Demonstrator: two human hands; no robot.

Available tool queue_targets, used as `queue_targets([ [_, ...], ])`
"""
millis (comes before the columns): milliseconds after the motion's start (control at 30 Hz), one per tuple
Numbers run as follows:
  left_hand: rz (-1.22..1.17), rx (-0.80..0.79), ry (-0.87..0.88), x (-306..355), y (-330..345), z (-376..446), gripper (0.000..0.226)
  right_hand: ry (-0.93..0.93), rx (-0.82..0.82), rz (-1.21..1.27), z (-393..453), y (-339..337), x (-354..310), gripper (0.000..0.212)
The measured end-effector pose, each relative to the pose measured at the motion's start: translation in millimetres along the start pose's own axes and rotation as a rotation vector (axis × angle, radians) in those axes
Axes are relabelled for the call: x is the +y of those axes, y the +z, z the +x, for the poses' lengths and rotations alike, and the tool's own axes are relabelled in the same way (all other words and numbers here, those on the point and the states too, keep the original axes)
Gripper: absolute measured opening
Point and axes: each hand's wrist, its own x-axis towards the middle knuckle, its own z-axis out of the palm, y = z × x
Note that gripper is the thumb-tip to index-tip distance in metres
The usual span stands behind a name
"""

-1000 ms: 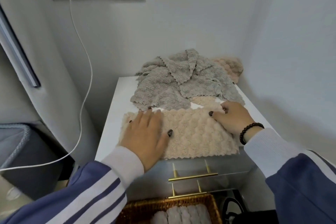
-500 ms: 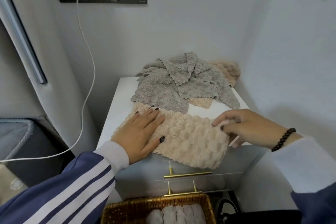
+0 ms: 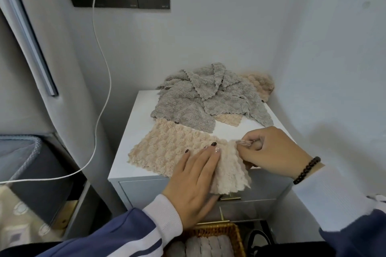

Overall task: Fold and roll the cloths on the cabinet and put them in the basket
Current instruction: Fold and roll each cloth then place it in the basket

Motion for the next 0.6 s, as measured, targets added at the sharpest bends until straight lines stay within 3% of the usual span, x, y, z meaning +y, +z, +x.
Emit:
queue_targets([
  [167, -0.211, 0.114, -0.092, 3.7, -13.2, 11.8, 0.076, -0.115, 0.159, -0.156, 1.5, 7.7, -1.6, 0.045],
  [367, -0.566, 0.237, -0.328, -2.4, -30.0, 10.1, 0.053, -0.224, 0.19, 0.129, 4.6, 2.5, -3.3, 0.005],
  [433, -0.641, 0.279, -0.371, -7.3, -35.0, 6.6, 0.057, -0.284, 0.227, 0.309, 8.9, 1.7, -2.4, 0.017],
  [600, -0.785, 0.275, -0.432, -11.9, -54.6, -7.3, 0.044, -0.248, 0.382, 0.512, 18.1, 6.3, -6.2, 0.004],
])
